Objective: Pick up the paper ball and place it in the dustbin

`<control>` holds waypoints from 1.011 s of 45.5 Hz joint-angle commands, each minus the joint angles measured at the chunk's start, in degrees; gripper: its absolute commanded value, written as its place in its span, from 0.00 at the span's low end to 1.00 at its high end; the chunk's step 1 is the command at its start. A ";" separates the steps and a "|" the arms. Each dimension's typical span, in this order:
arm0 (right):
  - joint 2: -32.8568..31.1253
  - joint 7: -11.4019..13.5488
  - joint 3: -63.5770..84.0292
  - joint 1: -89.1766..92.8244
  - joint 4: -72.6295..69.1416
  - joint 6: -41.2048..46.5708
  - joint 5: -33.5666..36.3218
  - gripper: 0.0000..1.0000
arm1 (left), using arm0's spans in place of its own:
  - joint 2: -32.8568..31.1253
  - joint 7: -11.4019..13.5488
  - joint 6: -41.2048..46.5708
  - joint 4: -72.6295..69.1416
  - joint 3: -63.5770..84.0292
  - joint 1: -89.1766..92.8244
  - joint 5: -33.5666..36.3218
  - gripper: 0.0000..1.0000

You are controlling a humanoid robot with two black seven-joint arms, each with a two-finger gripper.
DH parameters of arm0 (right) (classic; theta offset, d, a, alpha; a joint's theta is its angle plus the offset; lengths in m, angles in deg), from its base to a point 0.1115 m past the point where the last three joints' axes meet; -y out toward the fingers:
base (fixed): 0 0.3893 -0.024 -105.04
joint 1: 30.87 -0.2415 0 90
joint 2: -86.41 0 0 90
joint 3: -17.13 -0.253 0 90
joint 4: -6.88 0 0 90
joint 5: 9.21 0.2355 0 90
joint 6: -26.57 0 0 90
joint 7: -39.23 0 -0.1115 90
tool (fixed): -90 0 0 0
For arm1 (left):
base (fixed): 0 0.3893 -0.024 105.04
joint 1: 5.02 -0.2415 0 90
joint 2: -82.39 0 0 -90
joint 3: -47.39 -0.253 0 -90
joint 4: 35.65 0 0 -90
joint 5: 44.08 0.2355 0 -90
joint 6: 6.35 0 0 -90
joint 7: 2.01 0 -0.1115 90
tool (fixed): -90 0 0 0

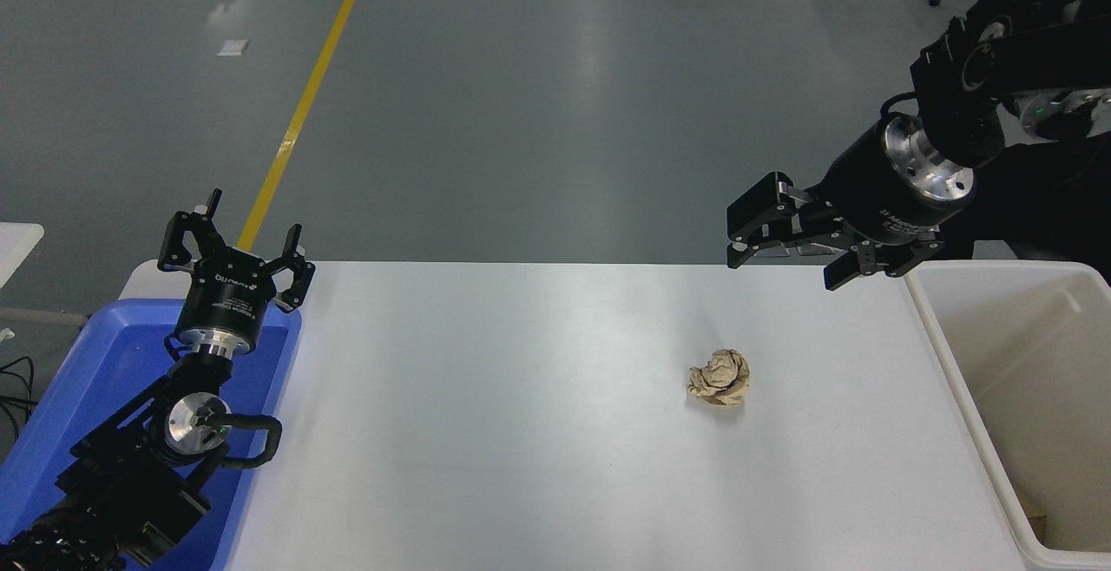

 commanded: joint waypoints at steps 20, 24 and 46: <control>1.95 0.00 -1.66 0.66 0.23 -0.16 0.36 1.00 | 0.00 -0.01 0.07 0.00 -0.09 0.05 0.07 0.98; 2.30 0.00 -1.66 0.75 0.32 -0.16 0.62 1.00 | 0.00 -0.01 0.07 0.00 -0.09 0.05 0.07 0.98; 4.67 0.00 -1.57 1.63 0.76 -0.16 0.97 1.00 | 0.00 -0.01 0.07 0.00 -0.09 0.05 0.07 0.98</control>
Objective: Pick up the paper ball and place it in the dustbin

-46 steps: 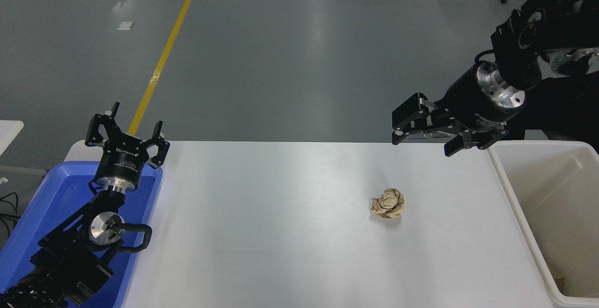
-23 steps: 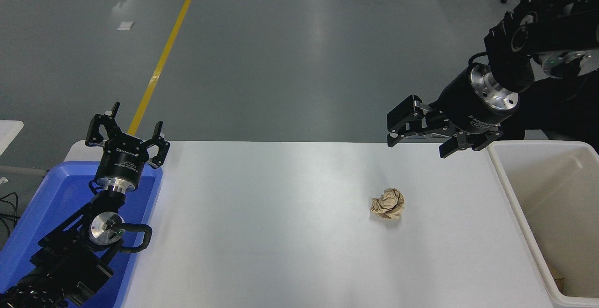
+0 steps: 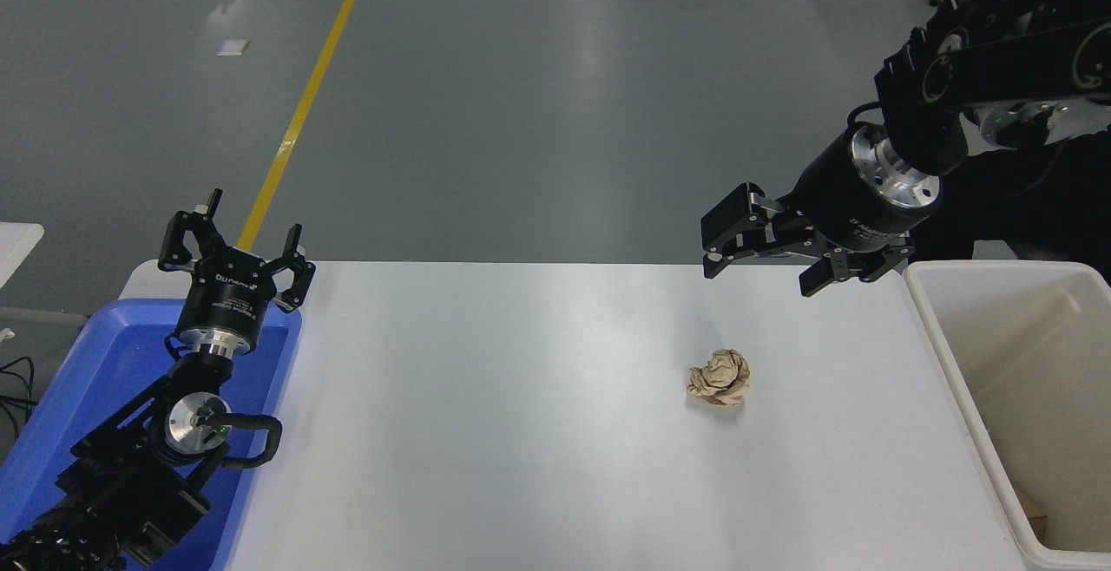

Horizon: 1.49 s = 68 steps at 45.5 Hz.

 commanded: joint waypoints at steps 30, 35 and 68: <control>2.88 0.00 -0.33 0.11 1.42 -0.09 0.18 1.00 | 0.00 0.02 0.00 0.00 0.00 0.00 0.00 0.98; 2.61 -0.09 -0.42 0.11 1.85 -0.09 0.26 1.00 | 0.00 0.02 0.00 0.00 0.00 0.00 0.00 0.98; 2.87 -0.18 -6.66 9.07 5.46 -3.24 0.26 1.00 | 0.00 -0.07 0.00 0.00 0.09 0.00 0.00 0.98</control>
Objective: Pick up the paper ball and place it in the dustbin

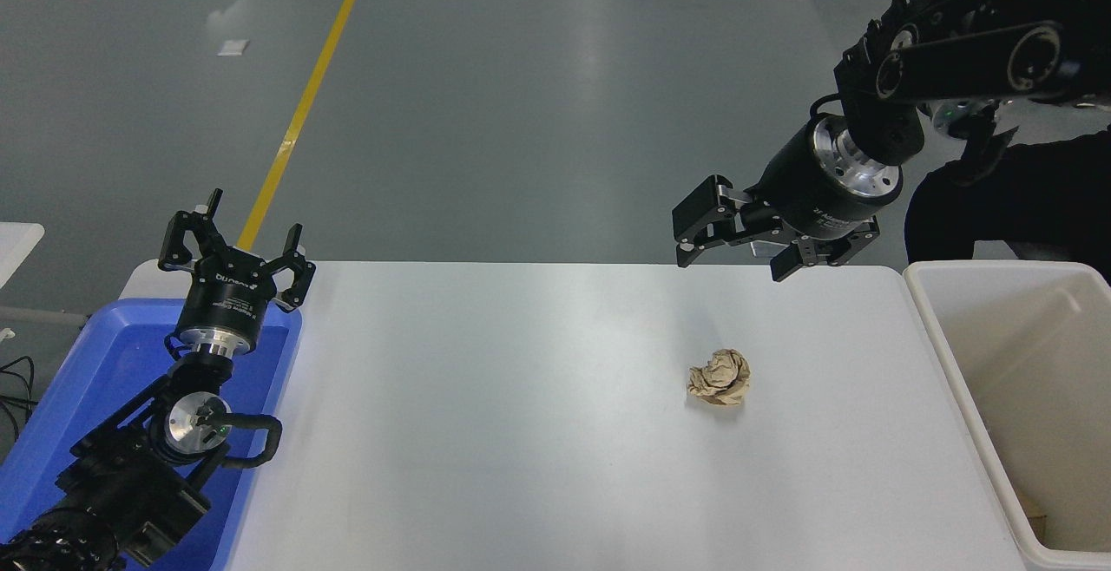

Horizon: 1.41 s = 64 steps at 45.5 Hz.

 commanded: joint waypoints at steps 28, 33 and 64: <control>6.61 0.97 1.95 29.52 16.86 -25.95 -1.00 1.00 | 0.00 -0.01 0.00 0.00 0.02 -0.02 0.00 0.98; 6.61 2.73 2.92 33.39 20.55 -30.00 -0.30 1.00 | 0.00 -0.01 0.00 0.00 0.02 -0.02 0.00 0.98; 6.61 7.48 -0.24 48.16 28.82 -36.24 0.23 1.00 | 0.00 -0.01 0.00 0.00 0.02 -0.02 0.00 0.98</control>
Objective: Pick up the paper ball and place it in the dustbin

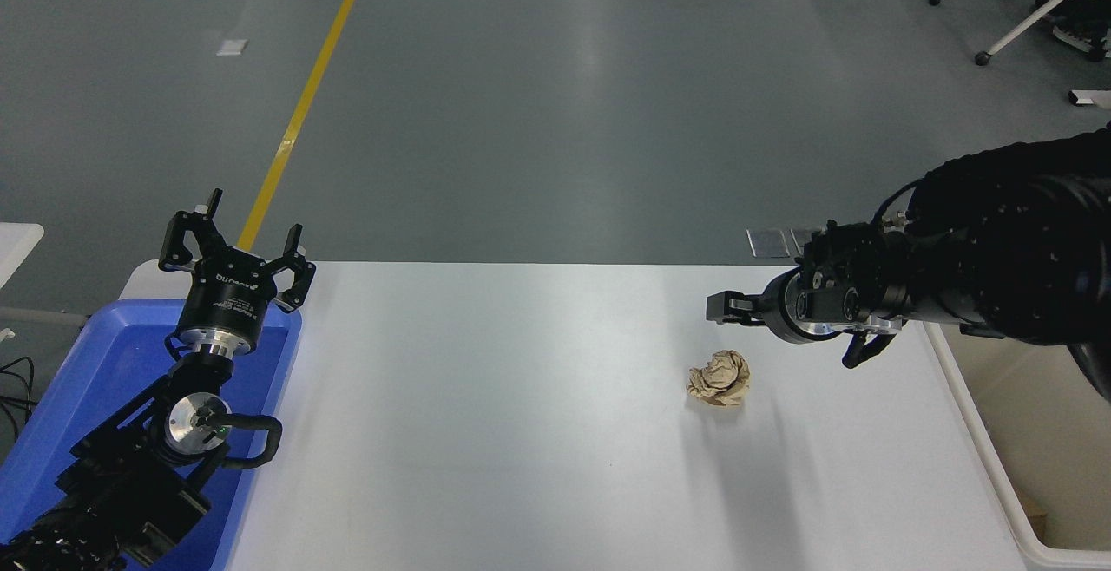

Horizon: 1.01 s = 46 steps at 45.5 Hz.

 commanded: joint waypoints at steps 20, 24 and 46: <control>0.02 0.33 -7.83 9.02 5.36 -1.43 8.40 1.00 | 0.00 -0.01 -0.09 0.00 0.00 0.00 0.01 0.98; 0.02 0.42 -7.83 10.16 6.76 -1.43 8.40 1.00 | 0.00 -0.01 0.00 0.00 0.00 0.00 0.01 0.98; 0.02 0.33 -7.83 13.41 10.72 -1.43 8.40 1.00 | 0.00 -0.01 -0.08 0.00 0.00 0.00 0.01 0.98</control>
